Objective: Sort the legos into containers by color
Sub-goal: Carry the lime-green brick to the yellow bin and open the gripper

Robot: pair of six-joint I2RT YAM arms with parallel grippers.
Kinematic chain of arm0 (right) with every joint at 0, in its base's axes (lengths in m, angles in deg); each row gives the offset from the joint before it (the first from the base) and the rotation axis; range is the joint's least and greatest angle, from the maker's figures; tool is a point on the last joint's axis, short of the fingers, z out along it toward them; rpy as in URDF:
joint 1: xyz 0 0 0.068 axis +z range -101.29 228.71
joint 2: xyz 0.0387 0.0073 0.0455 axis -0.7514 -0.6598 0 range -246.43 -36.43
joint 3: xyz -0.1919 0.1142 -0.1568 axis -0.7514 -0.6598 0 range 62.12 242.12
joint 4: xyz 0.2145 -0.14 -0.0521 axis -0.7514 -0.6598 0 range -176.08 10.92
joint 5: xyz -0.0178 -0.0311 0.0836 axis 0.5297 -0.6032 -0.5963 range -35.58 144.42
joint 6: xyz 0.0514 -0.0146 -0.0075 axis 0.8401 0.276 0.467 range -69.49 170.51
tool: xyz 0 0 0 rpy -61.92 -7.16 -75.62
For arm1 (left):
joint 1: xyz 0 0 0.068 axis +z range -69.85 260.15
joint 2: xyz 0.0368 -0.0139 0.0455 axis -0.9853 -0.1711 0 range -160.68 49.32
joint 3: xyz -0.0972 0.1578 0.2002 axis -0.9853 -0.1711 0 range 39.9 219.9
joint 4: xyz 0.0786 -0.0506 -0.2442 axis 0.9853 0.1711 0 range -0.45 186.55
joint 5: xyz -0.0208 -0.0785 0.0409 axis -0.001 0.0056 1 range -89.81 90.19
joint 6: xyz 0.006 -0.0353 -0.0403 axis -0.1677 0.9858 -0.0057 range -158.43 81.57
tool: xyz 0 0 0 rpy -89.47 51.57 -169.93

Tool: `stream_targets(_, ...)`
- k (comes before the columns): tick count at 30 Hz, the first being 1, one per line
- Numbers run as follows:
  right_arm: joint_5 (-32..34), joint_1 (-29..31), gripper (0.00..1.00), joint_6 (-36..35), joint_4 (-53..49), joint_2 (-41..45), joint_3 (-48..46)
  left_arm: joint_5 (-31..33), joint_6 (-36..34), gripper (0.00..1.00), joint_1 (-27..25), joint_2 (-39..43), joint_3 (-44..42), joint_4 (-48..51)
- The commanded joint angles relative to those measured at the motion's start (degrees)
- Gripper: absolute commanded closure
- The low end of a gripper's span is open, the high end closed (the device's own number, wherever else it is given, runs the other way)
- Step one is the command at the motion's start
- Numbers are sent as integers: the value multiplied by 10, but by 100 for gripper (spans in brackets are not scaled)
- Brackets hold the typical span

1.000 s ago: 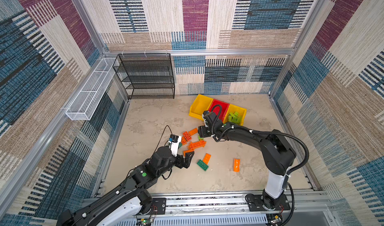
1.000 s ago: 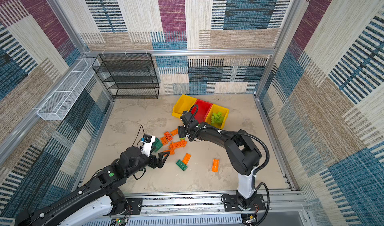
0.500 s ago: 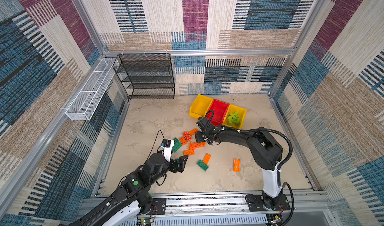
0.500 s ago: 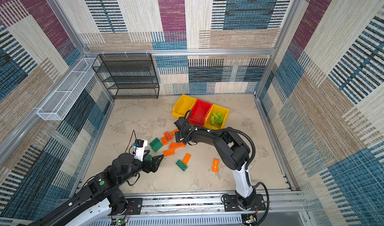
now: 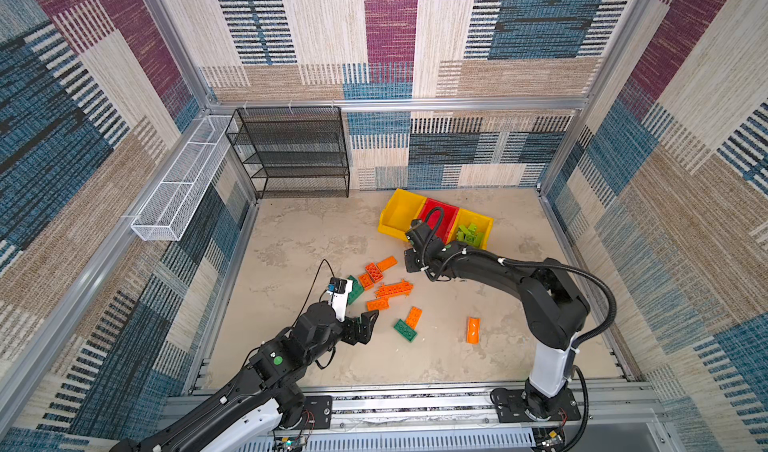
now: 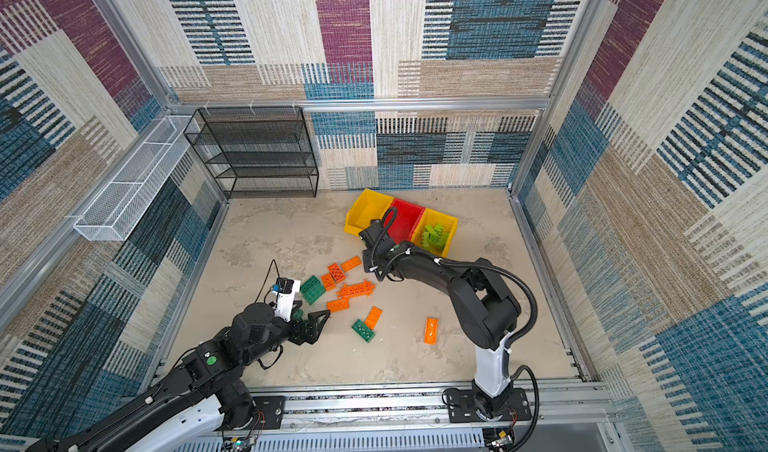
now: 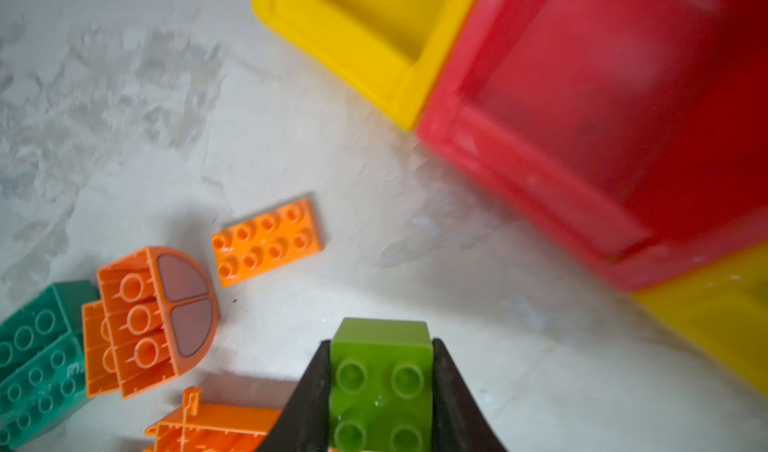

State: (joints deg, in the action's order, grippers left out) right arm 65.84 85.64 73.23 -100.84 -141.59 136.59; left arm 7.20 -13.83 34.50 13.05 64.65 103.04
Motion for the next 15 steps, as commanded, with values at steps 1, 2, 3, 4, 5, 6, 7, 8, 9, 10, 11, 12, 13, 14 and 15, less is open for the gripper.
stream_targets(1, 29, -46, 67, -25, -3, 45, -20, -27, -19, 1, 0, -40, 23, -48)
stream_targets(2, 27, -64, 67, -32, 1, 58, -28, -32, -22, 1, 0, -57, 32, -57)
stream_targets(3, 26, -84, 67, -38, 3, 70, -35, -40, -25, 1, 0, -77, 42, -67)
stream_targets(4, 24, -101, 67, -45, 8, 80, -42, -49, -28, 1, 0, -96, 51, -75)
stream_targets(5, 21, -117, 66, -52, 13, 87, -49, -56, -30, 1, 1, -115, 62, -84)
stream_targets(6, 18, -135, 66, -58, 18, 93, -55, -66, -31, 1, 0, -137, 74, -94)
stream_targets(7, 14, -150, 66, -62, 24, 97, -60, -73, -32, 1, 1, -157, 84, -103)
stream_targets(8, 7, -166, 66, -67, 31, 98, -65, -82, -32, 1, 0, -176, 96, -110)
stream_targets(9, -1, -182, 66, -70, 38, 100, -71, -90, -31, 1, 1, -196, 108, -117)
stream_targets(10, -9, -196, 66, -75, 46, 98, -73, -96, -31, 1, 0, -214, 118, -121)
stream_targets(11, -16, -207, 66, -79, 52, 94, -74, -99, -29, 1, 0, -231, 129, -124)
stream_targets(12, -23, -218, 66, -84, 59, 88, -72, -97, -26, 1, -1, -246, 138, -127)
stream_targets(13, -28, -227, 66, -87, 64, 81, -69, -95, -25, 1, 0, -258, 145, -130)
stream_targets(14, -33, -232, 66, -90, 68, 73, -64, -95, -26, 1, -1, -268, 152, -134)
stream_targets(15, -37, -239, 66, -93, 72, 62, -57, -95, -27, 1, -1, -278, 159, -136)
